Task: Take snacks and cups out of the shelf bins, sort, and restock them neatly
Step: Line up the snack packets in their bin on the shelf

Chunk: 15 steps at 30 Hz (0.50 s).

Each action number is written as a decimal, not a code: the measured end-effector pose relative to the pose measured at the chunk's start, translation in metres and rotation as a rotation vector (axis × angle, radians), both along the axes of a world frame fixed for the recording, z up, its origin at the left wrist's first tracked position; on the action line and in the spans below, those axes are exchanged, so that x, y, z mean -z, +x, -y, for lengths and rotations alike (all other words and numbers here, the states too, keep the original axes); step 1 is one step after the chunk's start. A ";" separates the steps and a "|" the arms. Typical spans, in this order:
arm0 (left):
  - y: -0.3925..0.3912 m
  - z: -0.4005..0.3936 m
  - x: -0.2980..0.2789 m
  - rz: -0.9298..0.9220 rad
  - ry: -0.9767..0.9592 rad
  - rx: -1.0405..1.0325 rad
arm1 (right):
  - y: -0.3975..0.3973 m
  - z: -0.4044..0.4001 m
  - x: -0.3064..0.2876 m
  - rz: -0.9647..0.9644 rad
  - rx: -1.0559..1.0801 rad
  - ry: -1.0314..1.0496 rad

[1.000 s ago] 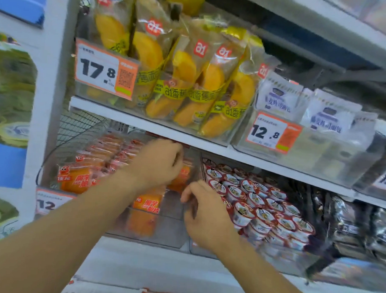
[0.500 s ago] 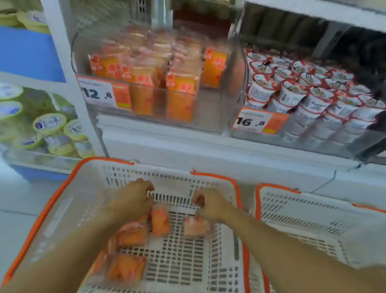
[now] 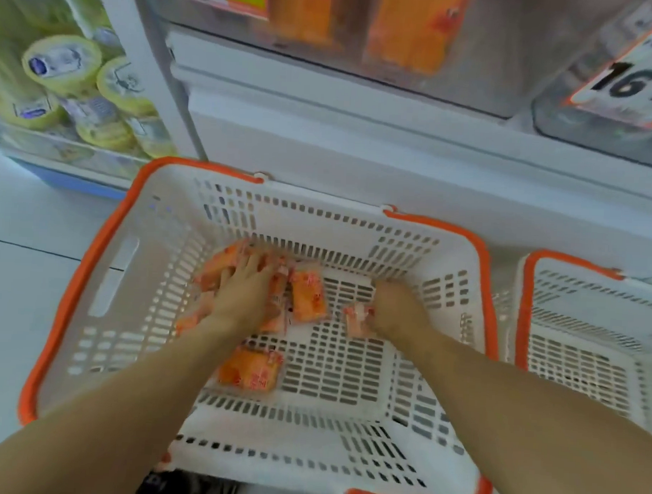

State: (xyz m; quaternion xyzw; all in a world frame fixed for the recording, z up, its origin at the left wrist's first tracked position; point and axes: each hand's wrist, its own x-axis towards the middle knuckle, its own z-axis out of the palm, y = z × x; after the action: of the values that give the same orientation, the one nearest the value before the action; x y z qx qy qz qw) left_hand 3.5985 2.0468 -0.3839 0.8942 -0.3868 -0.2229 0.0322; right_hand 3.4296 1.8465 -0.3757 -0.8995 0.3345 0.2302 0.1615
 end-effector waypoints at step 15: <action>0.045 -0.045 -0.070 -0.401 -0.224 -0.350 | -0.033 -0.060 0.001 -0.411 -0.327 -0.029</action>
State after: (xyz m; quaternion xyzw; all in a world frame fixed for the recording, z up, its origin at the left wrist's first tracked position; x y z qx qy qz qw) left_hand 3.6434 2.0921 -0.3139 0.8763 -0.2349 -0.3423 0.2446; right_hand 3.3963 1.9063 -0.3763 -0.8782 0.2137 0.4262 0.0380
